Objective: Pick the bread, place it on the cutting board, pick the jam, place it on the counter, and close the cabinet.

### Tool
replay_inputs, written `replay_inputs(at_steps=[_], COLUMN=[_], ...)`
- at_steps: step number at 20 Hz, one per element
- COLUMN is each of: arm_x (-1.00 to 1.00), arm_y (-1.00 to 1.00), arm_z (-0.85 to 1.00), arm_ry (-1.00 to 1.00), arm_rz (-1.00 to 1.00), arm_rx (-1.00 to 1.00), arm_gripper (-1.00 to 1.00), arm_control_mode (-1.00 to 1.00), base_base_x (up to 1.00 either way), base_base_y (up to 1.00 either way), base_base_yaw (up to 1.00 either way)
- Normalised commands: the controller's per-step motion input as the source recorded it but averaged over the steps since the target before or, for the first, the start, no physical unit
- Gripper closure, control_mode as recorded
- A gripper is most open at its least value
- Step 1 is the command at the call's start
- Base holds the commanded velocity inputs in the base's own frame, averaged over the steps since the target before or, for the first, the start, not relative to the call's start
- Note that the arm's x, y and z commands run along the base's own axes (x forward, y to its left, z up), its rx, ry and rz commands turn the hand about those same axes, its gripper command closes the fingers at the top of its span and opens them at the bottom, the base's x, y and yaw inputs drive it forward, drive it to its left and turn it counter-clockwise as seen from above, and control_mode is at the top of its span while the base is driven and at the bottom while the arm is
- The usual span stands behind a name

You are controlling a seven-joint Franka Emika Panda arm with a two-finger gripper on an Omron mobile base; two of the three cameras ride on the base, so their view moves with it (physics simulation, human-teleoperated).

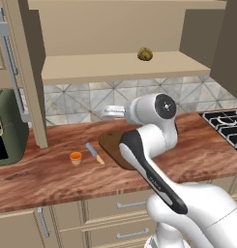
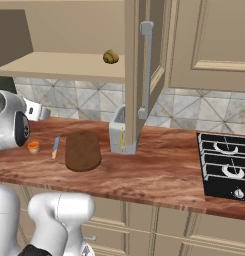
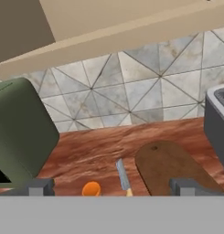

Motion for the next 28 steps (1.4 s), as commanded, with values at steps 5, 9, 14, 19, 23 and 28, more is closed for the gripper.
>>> replay_inputs(at_steps=[5, 9, 14, 19, 23, 28], arm_x=[0.00, 0.00, -0.01, -0.01, 0.00, 0.00], arm_y=[-0.38, -0.21, -0.20, -0.20, -0.26, -0.29], arm_z=[0.09, 0.03, 0.00, 0.00, 0.19, 0.32], arm_ry=[0.00, 0.00, 0.00, 0.00, 0.00, 0.00], arm_rz=[0.00, 0.00, 0.00, -0.01, -0.02, 0.00], arm_rx=[-0.03, -0.11, -0.13, -0.15, -0.02, 0.00], arm_gripper=[-1.00, -1.00, -1.00, -1.00, -1.00, -1.00], arm_control_mode=[-1.00, -1.00, -1.00, -1.00, -1.00, -1.00], base_base_x=[0.00, 0.00, 0.00, 0.00, 0.00, 0.00], base_base_y=[0.00, 0.00, 0.00, 0.00, 0.00, 0.00], base_base_yaw=[0.00, 0.00, 0.00, 0.00, 0.00, 0.00])
